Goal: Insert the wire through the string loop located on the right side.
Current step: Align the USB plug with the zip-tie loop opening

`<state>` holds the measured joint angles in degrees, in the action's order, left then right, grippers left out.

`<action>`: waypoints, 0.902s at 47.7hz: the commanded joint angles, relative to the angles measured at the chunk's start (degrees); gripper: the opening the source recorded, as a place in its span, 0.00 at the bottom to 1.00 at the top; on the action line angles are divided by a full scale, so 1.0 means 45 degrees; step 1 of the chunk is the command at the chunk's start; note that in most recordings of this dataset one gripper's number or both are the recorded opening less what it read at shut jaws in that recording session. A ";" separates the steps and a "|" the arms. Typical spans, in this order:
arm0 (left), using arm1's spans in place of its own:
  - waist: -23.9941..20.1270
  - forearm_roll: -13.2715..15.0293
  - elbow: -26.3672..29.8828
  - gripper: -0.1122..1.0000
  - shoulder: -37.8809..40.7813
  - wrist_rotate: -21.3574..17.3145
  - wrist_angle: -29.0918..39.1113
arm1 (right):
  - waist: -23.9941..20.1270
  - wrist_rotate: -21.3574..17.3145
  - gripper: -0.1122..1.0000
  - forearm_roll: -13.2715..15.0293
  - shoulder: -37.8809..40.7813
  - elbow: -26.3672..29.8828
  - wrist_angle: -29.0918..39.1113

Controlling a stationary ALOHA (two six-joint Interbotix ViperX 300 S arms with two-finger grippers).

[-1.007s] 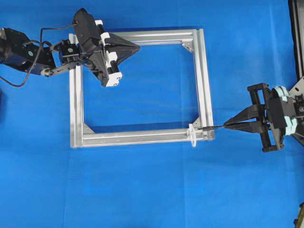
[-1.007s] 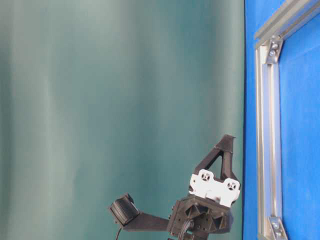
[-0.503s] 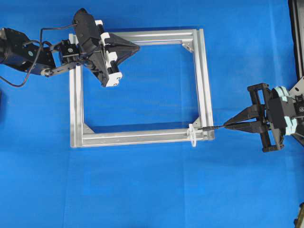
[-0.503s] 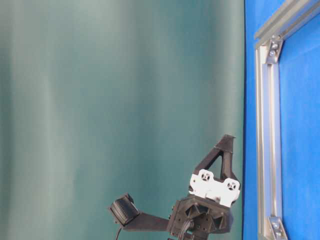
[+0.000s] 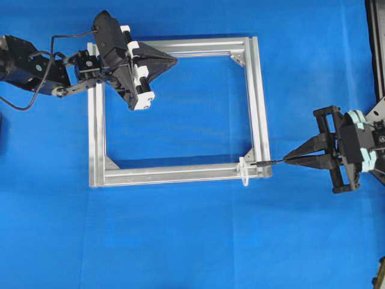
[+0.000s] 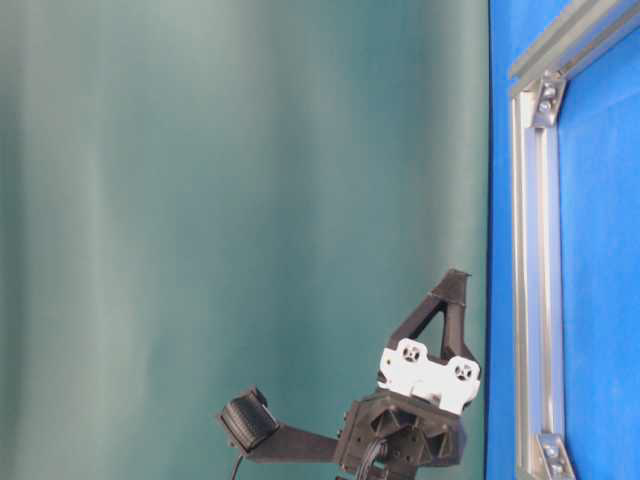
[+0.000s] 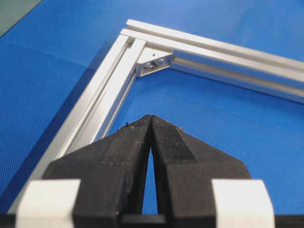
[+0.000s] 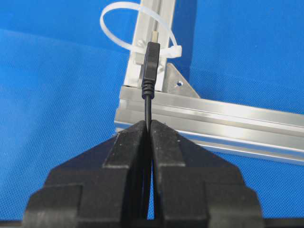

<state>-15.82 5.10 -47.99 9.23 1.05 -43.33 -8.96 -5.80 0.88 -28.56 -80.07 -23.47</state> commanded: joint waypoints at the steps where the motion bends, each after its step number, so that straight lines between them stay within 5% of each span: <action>1: 0.0039 -0.0039 0.0098 0.10 -0.0371 -0.0020 -0.0137 | -0.0020 0.0020 0.07 0.0020 -0.0020 0.0098 -0.0156; 43: 0.0039 -0.0039 0.0098 0.10 -0.0391 -0.0020 -0.0117 | -0.0039 0.0020 0.07 0.0020 0.0449 0.0254 -0.0625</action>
<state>-15.73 5.10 -47.99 9.23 1.05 -43.33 -9.05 -5.80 0.97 -27.33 -80.07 -24.87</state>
